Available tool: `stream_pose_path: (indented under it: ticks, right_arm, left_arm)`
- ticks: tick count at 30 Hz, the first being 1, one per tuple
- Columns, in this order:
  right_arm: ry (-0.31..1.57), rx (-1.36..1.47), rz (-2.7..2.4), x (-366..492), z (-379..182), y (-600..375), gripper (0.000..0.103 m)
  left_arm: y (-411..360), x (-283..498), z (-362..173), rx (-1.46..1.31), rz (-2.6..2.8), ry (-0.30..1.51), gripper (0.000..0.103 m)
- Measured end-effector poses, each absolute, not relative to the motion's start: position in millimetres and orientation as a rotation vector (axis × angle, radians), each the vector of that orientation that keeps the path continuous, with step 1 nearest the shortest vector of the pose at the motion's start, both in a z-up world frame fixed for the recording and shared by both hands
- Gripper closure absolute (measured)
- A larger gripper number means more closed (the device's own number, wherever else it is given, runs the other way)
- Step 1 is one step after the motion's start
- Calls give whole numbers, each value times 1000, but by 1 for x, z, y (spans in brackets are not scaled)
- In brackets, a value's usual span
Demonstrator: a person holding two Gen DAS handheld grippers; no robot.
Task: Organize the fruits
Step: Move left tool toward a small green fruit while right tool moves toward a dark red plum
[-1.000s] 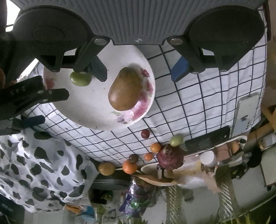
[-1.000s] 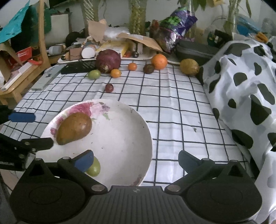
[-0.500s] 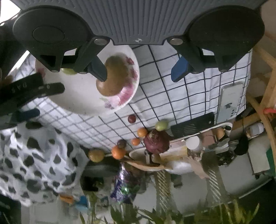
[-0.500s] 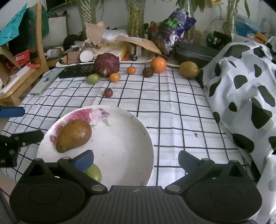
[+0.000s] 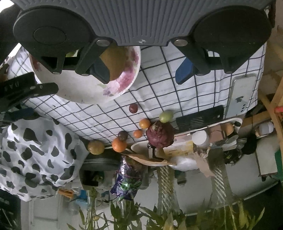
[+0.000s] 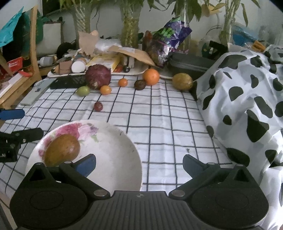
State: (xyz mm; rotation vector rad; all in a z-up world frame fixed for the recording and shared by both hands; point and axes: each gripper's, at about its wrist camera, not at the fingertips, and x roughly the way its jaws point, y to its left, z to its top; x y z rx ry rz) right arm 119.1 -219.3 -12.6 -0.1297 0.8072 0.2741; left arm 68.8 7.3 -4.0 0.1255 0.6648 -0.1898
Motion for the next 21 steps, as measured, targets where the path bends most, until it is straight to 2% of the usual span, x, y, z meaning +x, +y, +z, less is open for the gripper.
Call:
stream_pose_path:
  ticks: [21]
  right_arm:
    - [745, -165, 328, 169, -12, -197, 0]
  left_arm:
    - [31, 126, -12, 99, -140, 670, 23]
